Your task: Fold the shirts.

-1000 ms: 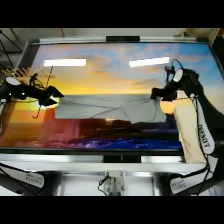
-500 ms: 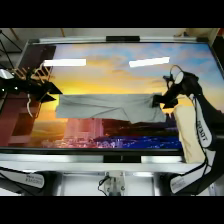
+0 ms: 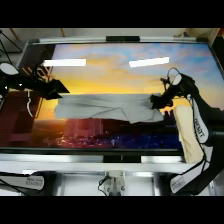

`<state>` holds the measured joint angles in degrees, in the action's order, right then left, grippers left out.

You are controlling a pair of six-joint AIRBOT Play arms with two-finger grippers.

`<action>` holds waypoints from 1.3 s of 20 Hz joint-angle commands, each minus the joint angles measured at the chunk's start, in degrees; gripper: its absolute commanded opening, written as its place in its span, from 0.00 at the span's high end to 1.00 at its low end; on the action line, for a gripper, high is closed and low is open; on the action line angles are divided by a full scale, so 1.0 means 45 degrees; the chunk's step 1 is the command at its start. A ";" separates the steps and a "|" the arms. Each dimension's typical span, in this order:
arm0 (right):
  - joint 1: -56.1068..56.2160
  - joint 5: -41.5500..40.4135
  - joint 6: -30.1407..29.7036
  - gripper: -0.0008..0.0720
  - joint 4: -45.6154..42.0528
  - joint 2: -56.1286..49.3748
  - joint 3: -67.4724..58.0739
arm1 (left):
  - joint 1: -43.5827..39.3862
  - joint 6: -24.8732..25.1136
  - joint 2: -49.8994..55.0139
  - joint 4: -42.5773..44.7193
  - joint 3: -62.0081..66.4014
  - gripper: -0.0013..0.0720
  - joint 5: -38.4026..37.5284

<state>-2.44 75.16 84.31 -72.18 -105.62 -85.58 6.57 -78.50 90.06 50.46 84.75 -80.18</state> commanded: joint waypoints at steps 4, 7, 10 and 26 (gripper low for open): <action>0.0010 0.1064 -0.0957 0.88 0.1088 0.1409 -0.0704 | -0.1588 -0.0005 -0.0087 0.0005 -0.0005 0.45 0.0155; 0.0010 0.1870 -0.0869 0.88 0.1311 0.3089 -0.1141 | -0.3060 -0.0102 -0.0034 0.0005 -0.0481 0.77 0.1598; 0.0010 0.2919 -0.0423 0.88 0.1462 0.4823 -0.1175 | -0.4964 -0.0831 0.0112 -0.0515 -0.1729 0.81 0.4124; 0.0010 0.4949 0.1695 0.88 0.3900 0.9117 -0.1175 | -0.9967 -0.0393 0.3322 -0.5090 -0.0665 0.94 0.8767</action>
<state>-2.44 97.65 90.91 -54.57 -65.14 -90.83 -39.44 -81.56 105.27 27.73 80.82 -40.49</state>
